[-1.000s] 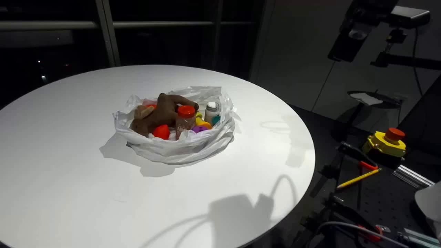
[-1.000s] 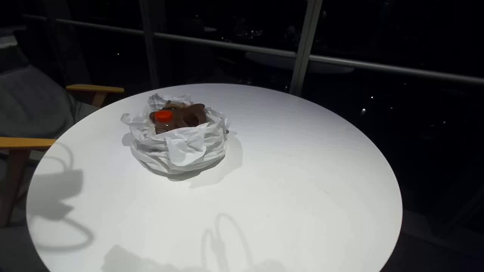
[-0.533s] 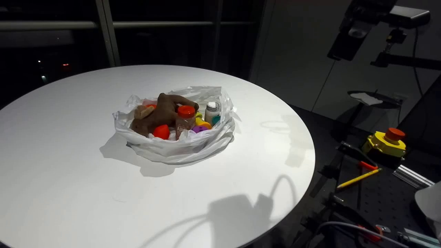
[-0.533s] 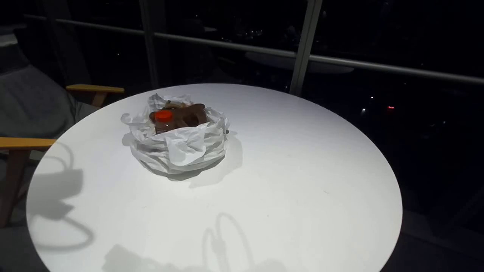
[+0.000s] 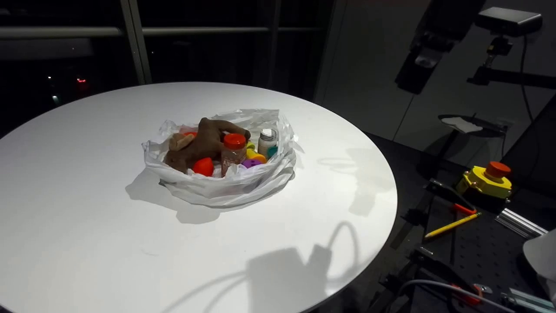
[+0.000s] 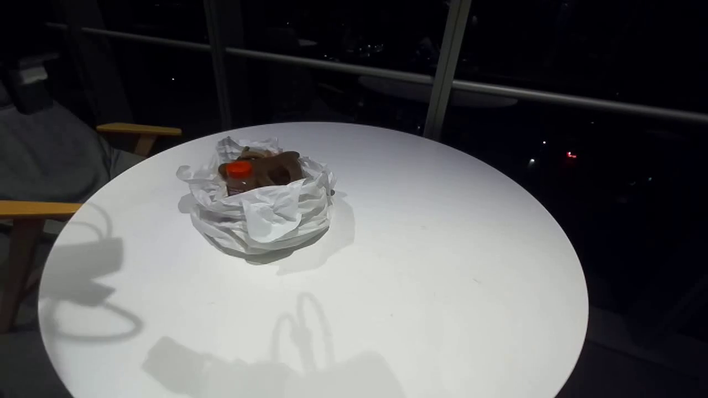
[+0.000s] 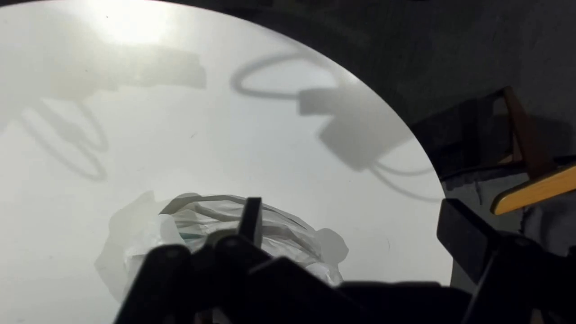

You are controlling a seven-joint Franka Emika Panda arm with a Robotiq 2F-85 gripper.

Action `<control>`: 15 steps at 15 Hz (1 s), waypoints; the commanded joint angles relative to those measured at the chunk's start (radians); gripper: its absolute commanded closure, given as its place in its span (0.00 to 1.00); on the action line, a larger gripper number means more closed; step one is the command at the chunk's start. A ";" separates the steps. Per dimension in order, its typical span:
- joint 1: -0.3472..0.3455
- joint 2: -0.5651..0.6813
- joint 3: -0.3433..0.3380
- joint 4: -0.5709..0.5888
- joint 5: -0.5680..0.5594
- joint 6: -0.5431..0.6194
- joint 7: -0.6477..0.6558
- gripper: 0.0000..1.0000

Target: Pick the object in the plastic bag and put them on the table

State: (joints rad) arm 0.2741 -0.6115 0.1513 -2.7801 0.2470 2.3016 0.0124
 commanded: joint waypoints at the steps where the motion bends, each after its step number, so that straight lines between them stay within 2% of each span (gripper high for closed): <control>1: -0.014 0.252 0.123 0.108 -0.070 0.173 0.095 0.00; 3: -0.051 0.376 0.188 0.166 -0.175 0.277 0.171 0.00; 4: -0.083 0.440 0.219 0.200 -0.262 0.320 0.230 0.00; 7: -0.194 0.584 0.307 0.343 -0.530 0.331 0.421 0.00; 9: -0.197 0.694 0.290 0.468 -0.702 0.279 0.529 0.00; 12: -0.172 0.866 0.254 0.644 -0.856 0.196 0.620 0.00; 13: -0.076 0.916 0.155 0.702 -0.851 0.167 0.606 0.00; 15: -0.028 1.005 0.100 0.788 -0.805 0.123 0.564 0.00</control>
State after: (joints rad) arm 0.1454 0.2380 0.3462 -2.1631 -0.5677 2.5021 0.5875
